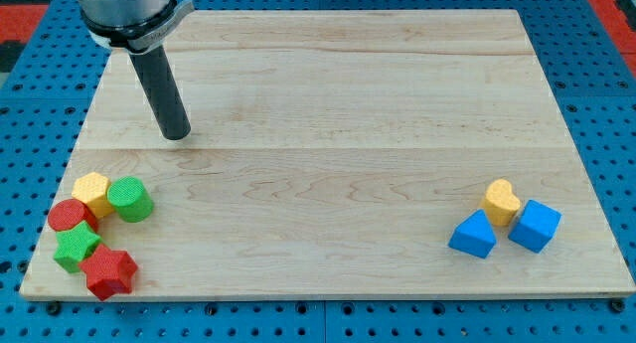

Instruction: Move your arm towards the bottom center

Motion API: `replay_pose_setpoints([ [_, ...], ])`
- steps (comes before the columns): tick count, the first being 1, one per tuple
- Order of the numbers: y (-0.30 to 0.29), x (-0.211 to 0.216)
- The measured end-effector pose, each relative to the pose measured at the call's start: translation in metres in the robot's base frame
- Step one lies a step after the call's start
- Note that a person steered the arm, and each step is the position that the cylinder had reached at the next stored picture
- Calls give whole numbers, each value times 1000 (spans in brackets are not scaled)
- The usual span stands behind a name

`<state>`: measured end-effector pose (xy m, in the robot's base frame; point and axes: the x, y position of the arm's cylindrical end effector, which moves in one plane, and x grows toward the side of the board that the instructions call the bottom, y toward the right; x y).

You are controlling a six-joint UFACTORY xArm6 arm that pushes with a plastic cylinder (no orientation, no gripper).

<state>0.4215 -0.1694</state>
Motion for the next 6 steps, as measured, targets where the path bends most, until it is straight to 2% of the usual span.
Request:
replay_pose_setpoints([
  [1,6,0],
  [2,92,-15],
  [3,131,60],
  [4,143,157],
  [5,145,195],
  [6,141,197],
])
